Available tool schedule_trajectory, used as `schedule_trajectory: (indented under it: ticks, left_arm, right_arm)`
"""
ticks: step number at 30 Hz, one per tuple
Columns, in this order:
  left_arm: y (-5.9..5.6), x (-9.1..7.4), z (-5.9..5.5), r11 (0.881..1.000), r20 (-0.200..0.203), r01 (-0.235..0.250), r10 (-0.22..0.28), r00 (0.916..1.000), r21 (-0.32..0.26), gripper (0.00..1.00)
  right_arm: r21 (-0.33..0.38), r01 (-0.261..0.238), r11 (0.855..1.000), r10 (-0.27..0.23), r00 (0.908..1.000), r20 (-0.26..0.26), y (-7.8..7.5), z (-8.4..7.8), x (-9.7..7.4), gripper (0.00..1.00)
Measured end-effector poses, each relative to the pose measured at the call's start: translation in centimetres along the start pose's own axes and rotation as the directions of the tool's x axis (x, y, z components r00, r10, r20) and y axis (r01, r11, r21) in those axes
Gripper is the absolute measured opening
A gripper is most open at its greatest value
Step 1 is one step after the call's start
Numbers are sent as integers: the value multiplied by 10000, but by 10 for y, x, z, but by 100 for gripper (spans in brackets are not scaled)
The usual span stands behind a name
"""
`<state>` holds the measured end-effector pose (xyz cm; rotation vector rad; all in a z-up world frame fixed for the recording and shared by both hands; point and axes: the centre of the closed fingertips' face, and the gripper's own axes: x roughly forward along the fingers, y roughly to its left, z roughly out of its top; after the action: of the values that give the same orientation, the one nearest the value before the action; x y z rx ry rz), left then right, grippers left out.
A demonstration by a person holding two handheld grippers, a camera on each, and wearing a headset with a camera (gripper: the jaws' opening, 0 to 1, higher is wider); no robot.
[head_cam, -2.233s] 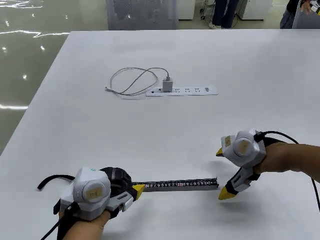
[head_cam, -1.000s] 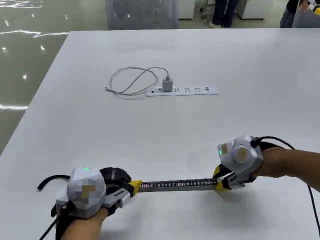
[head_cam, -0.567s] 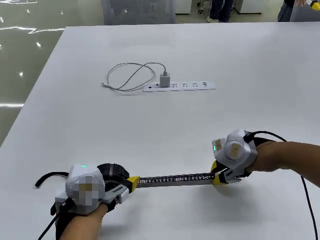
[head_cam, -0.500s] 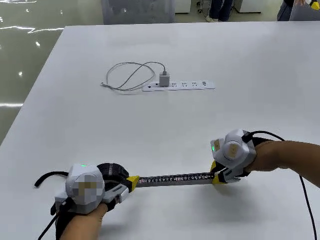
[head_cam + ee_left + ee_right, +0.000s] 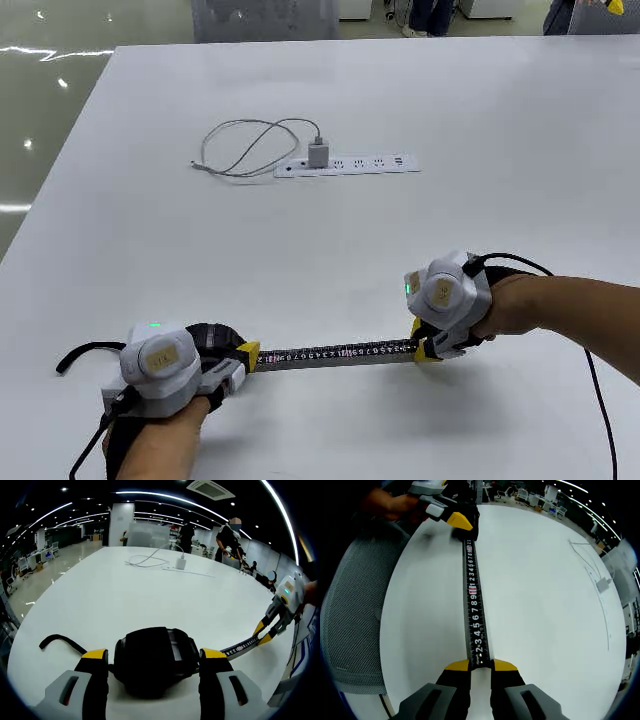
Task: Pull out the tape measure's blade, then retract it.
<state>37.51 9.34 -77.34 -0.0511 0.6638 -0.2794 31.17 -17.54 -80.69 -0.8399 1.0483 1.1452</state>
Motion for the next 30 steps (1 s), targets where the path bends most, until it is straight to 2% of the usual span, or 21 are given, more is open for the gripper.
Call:
schedule_trajectory:
  ticks: [3,4,5,6,9,11,12,20,21,22,30]
  left_arm:
    - [-2,-1,2,10000,13,25,-25,10000,-87,67]
    - [-5,-2,3,10000,42,89,-90,10000,12,64]
    - [-4,-3,3,9997,45,-52,51,10000,235,63]
    - [-4,-3,3,9998,38,-23,22,10000,188,63]
    - [-3,-1,2,9997,-170,5,-1,9999,258,62]
    - [-3,0,2,9997,-297,0,7,9996,227,61]
    - [-3,0,1,9993,-294,-28,39,9996,371,61]
    - [-3,-1,1,9991,-273,67,-55,9996,424,60]
    - [-3,-1,2,9991,-240,105,-95,9997,418,61]
    - [-3,0,1,9994,-169,159,-154,9997,305,61]
    - [-4,0,1,9990,-228,177,-168,9996,401,61]
  right_arm:
    - [-11,-11,10000,11,10000,-35,0,0,0,10]
    - [-17,-2,10000,2,10000,-50,0,0,0,10]
    - [-49,-3,10000,2,10000,-65,0,0,0,10]
    - [-127,-16,9999,15,10000,-74,0,0,0,10]
    - [-296,-49,9995,49,10000,15,-1,0,-1,9]
    - [-162,-54,9999,56,9999,103,-1,0,0,8]
    - [136,-59,9999,57,9999,146,-2,0,0,8]
    - [267,-31,9996,28,10000,90,-2,1,0,9]
    - [374,-80,9993,73,9998,180,-3,1,0,9]
    - [782,-186,9968,152,9990,430,-3,2,0,9]
    - [-228,-187,9996,188,9998,65,-1,4,0,9]
